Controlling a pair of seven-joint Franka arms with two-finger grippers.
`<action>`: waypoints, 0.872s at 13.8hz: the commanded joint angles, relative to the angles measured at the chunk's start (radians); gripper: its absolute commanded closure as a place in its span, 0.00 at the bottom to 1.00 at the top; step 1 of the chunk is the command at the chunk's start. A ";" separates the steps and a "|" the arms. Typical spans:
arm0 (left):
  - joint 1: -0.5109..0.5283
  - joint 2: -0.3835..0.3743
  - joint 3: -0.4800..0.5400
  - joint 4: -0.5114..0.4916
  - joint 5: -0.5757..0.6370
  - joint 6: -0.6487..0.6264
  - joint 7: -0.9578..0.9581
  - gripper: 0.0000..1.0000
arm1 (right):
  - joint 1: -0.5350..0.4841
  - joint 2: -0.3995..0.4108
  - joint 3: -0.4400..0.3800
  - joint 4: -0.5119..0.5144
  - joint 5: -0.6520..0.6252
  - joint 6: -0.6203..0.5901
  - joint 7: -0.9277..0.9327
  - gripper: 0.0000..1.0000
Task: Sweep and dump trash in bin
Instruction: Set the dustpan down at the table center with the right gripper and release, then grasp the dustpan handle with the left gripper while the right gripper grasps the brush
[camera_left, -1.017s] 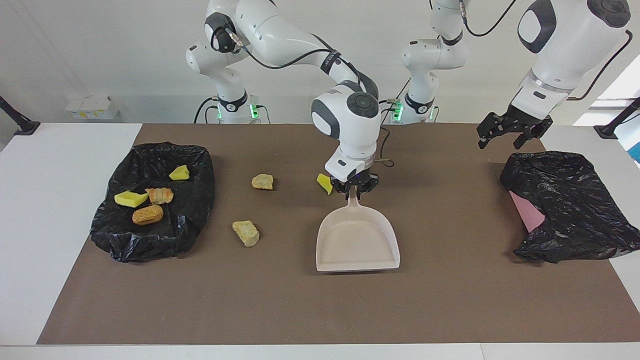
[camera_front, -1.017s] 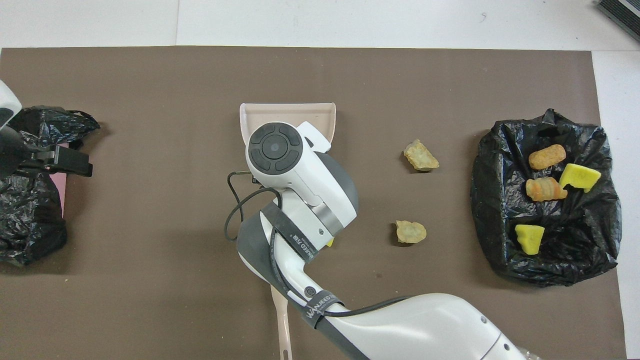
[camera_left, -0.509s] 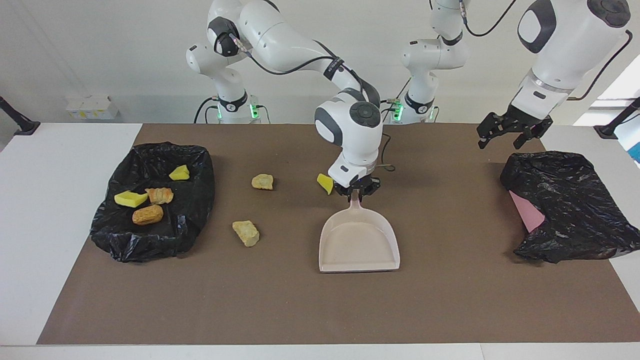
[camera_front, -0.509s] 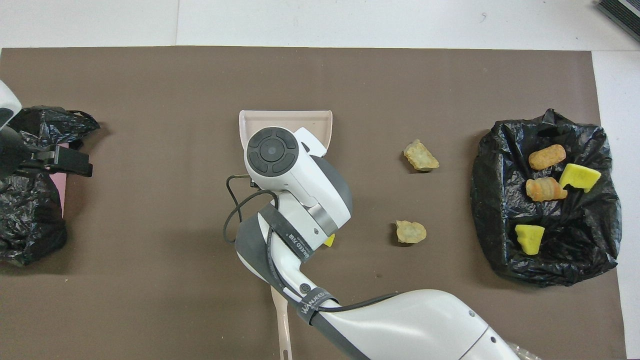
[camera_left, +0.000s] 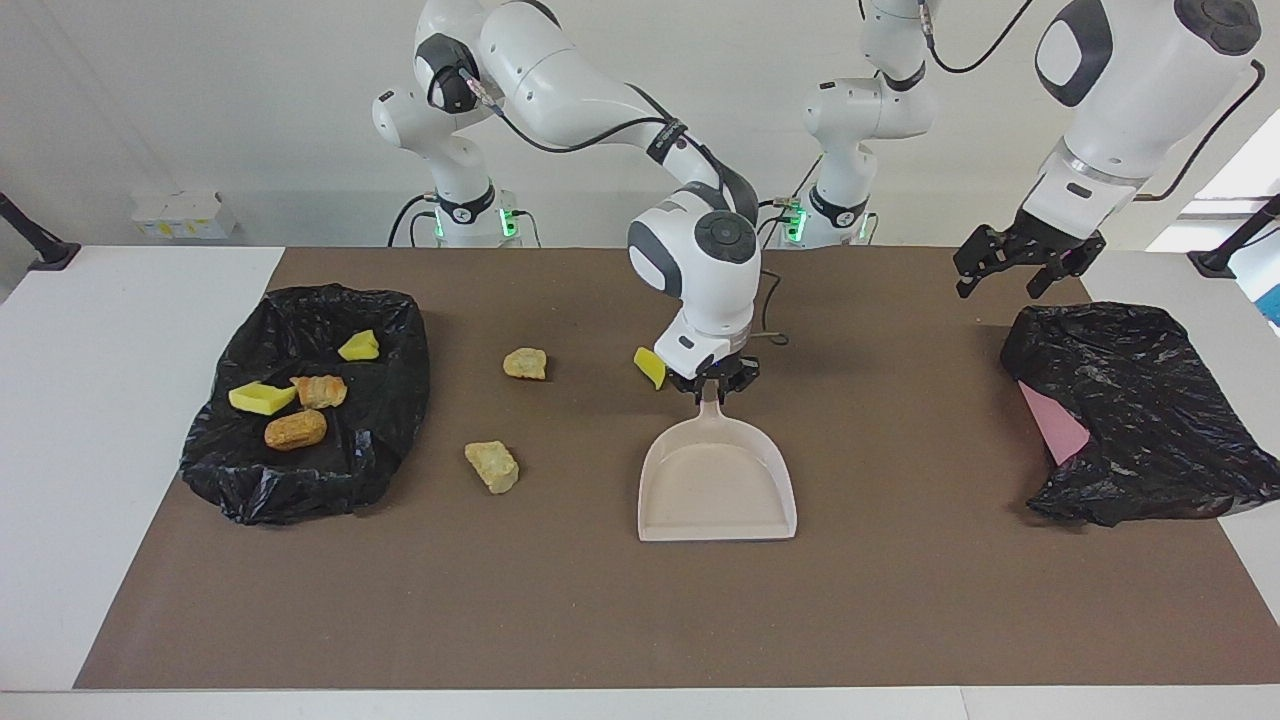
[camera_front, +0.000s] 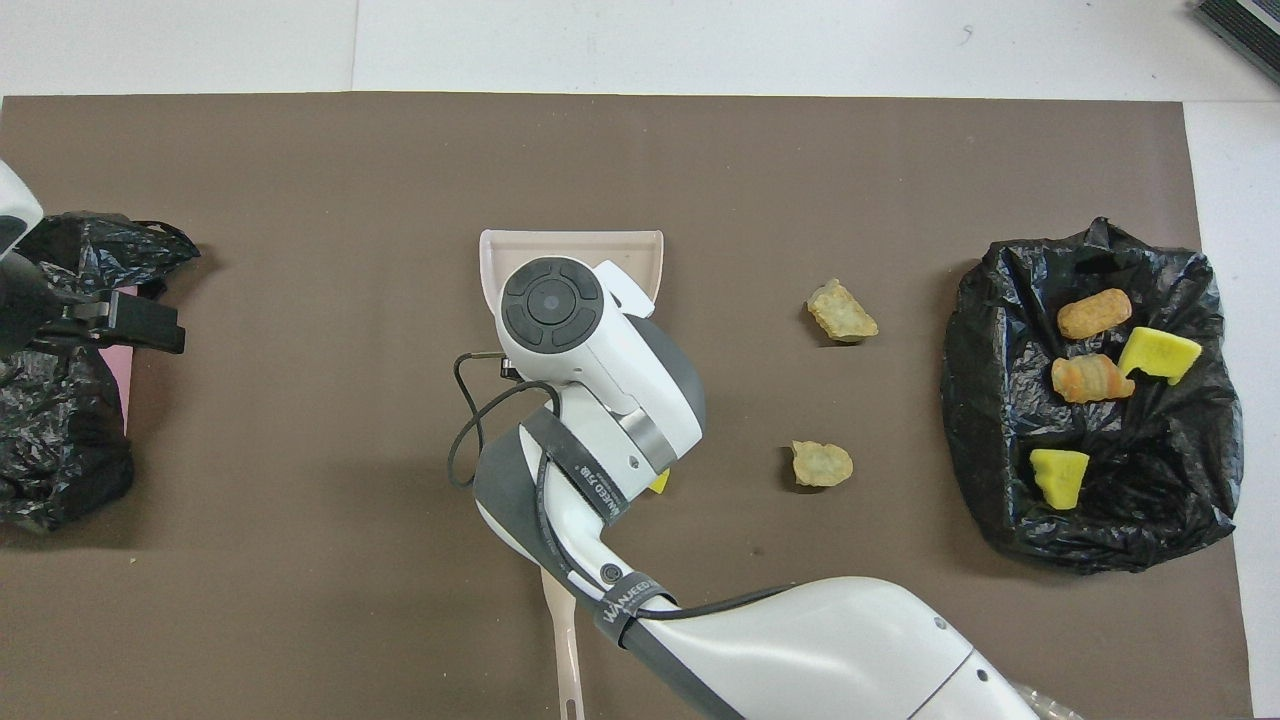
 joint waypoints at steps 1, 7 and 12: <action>0.009 -0.003 -0.006 0.010 0.019 -0.007 0.006 0.00 | 0.003 -0.045 -0.002 -0.025 0.025 0.000 0.017 0.47; 0.009 -0.004 -0.008 0.005 0.018 -0.005 0.009 0.00 | 0.007 -0.281 0.000 -0.171 0.045 -0.094 0.020 0.28; -0.010 0.035 -0.022 0.019 0.021 0.033 0.005 0.00 | 0.107 -0.496 0.001 -0.466 0.097 -0.074 0.023 0.26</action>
